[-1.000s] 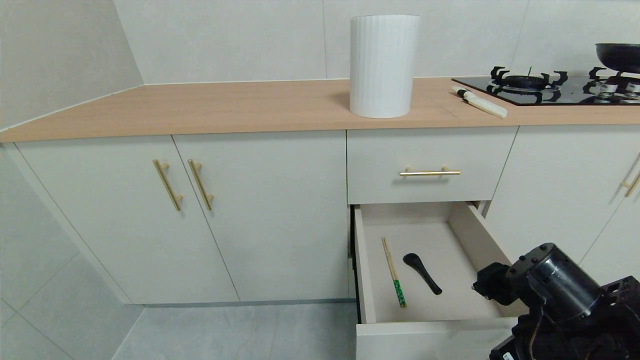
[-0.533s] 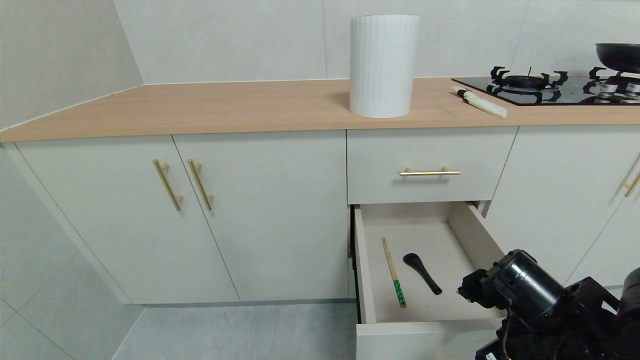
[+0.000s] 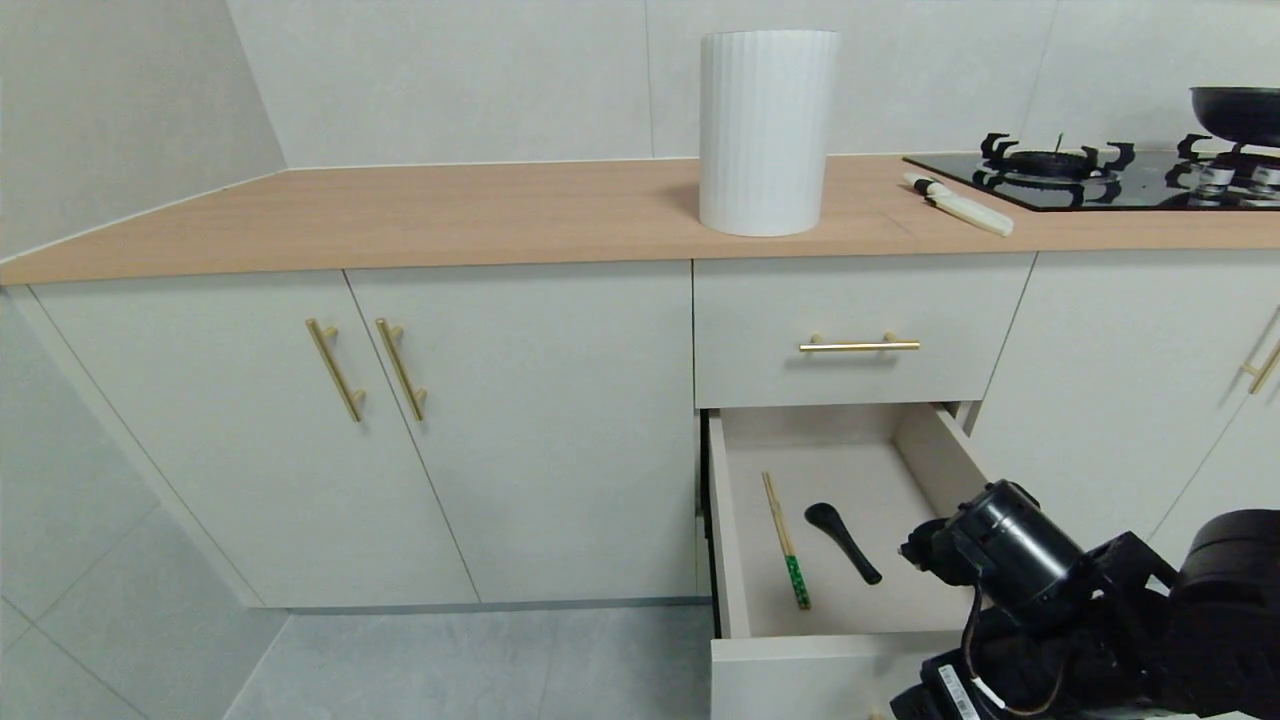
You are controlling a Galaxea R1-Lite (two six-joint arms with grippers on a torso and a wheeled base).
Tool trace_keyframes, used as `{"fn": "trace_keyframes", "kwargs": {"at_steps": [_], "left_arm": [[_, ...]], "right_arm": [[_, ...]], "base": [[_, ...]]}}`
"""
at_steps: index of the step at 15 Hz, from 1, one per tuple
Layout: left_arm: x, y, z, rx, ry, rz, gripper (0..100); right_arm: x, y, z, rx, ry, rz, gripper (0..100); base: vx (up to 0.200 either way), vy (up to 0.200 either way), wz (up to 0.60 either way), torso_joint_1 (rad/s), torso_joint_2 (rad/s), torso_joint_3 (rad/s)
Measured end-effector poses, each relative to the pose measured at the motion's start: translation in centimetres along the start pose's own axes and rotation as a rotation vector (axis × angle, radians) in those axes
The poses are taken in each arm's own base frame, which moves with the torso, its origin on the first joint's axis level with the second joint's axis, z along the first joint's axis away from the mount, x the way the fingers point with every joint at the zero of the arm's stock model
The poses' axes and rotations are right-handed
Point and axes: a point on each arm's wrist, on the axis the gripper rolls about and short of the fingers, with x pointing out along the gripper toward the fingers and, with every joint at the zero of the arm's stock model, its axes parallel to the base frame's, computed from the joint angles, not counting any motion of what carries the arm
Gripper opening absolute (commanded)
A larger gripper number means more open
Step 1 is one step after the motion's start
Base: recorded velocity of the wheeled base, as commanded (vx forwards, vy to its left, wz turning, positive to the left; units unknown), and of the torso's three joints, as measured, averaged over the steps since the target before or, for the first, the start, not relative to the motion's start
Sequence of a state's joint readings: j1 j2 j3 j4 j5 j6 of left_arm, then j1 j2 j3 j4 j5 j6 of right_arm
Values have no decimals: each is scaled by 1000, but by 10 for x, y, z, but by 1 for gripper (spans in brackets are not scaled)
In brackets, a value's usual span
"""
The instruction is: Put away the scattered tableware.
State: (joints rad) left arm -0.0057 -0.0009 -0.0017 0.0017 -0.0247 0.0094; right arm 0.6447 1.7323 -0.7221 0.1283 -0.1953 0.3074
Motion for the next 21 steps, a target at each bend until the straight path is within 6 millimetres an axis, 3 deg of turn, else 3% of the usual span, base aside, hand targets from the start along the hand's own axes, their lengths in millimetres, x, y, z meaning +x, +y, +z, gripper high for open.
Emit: {"fn": "trace_keyframes", "kwargs": {"at_steps": [11,14,21], "left_arm": [[0,0,0,0,0,0,100],[0,0,0,0,0,0,100],[0,0,0,0,0,0,100]], "right_arm": [[27,-8,30,112,-79,-36,100],[40,-8,49,156,-211,-17,100],[72,-21,71,230,-365,-45,100]], "base": [[0,0,0,0,0,0],[0,0,0,0,0,0],[0,0,0,0,0,0]]}}
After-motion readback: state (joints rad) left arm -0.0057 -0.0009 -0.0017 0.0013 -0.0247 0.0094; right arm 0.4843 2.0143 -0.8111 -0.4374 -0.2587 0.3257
